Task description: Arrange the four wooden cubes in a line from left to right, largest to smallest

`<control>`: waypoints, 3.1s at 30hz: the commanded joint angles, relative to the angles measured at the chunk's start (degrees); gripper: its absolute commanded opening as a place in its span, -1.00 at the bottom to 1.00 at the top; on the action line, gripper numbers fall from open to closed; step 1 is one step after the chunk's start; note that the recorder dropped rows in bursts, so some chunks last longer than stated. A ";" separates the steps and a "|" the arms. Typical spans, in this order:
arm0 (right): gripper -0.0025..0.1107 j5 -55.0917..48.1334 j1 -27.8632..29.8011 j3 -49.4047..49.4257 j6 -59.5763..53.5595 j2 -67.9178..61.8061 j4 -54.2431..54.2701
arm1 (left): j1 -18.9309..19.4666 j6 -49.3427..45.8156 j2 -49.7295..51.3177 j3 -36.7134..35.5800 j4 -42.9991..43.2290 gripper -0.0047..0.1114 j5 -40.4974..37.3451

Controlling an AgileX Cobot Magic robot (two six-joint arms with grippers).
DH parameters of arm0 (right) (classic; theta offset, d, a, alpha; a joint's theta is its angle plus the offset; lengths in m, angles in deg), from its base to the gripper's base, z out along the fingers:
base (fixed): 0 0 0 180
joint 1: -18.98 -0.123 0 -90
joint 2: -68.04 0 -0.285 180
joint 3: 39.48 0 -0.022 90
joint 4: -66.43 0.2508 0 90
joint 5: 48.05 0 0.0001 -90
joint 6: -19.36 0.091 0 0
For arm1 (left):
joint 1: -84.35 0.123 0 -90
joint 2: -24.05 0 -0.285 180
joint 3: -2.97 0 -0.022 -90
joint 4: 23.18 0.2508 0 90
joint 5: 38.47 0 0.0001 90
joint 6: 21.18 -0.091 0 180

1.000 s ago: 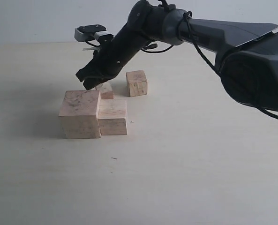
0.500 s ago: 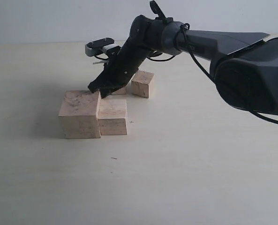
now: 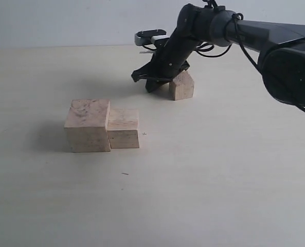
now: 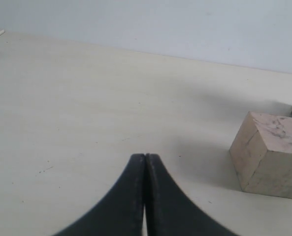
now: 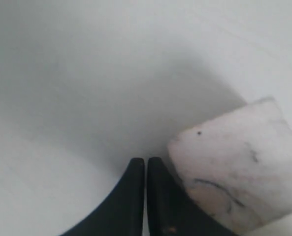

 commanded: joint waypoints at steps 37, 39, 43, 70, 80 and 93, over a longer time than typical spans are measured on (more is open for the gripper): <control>0.90 5.12 2.03 25.65 12.39 24.20 -17.49 | -0.06 -0.20 -0.25 -0.20 -0.28 -0.92 0.32; 0.87 5.12 2.03 25.65 12.39 23.19 -16.23 | -0.06 -0.20 -0.25 -0.20 -0.28 -0.92 0.32; 0.82 6.82 2.03 25.65 12.39 20.59 -15.76 | -0.06 -0.20 -0.25 -0.20 -0.28 -0.92 0.32; -0.96 -9.34 2.03 25.65 -21.21 23.83 -6.86 | -0.06 -0.20 -0.25 -0.20 -0.28 -0.92 0.32; -0.96 -7.94 2.03 36.58 -39.61 33.41 0.43 | -0.06 -0.20 -0.25 -0.20 -0.28 -0.92 0.32; -0.96 3.78 1.17 45.92 -67.72 30.59 9.99 | -0.06 -0.20 -0.25 -0.20 -0.28 -0.92 0.32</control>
